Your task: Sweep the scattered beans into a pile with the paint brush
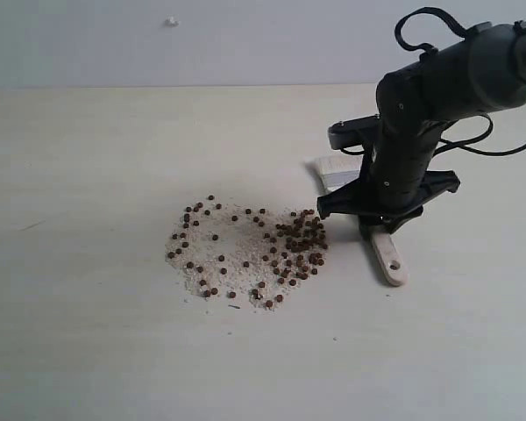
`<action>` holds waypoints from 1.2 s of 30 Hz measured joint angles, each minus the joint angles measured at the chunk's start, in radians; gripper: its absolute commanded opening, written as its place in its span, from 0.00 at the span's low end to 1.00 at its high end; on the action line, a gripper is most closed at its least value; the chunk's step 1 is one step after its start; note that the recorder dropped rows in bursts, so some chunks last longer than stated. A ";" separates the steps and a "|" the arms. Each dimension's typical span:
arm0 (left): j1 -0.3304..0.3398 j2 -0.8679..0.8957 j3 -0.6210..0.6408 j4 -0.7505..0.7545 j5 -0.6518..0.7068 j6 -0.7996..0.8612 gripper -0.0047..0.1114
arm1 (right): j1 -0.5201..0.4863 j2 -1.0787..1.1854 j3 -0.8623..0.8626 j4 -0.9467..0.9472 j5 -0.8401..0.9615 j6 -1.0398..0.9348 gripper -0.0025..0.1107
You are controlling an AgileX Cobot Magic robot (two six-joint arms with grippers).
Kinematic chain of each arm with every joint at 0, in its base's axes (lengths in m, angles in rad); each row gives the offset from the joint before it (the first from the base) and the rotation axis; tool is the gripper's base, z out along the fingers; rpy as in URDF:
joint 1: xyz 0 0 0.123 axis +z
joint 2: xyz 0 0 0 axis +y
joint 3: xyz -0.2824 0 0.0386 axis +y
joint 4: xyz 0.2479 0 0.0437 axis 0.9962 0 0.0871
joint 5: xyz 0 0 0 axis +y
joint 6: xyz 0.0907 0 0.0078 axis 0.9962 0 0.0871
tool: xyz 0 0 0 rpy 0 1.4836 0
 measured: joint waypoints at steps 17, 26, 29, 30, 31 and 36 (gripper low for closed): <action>0.000 0.000 0.000 0.000 0.000 0.000 0.04 | 0.000 -0.138 0.006 -0.045 0.140 -0.062 0.02; 0.000 0.000 0.000 0.000 0.000 0.000 0.04 | 0.000 -0.180 0.006 -0.045 0.255 -0.106 0.02; 0.000 0.000 0.000 0.009 0.000 0.002 0.04 | 0.000 -0.197 0.006 -0.045 0.285 -0.132 0.02; 0.000 0.000 0.000 0.022 -0.009 0.007 0.04 | 0.000 -0.204 0.006 -0.045 0.294 -0.146 0.02; 0.000 0.000 0.000 0.032 -0.023 0.010 0.04 | 0.000 -0.209 0.006 -0.043 0.305 -0.155 0.02; 0.000 0.000 0.002 -0.005 -0.213 -0.135 0.04 | 0.000 -0.239 0.006 -0.043 0.332 -0.211 0.02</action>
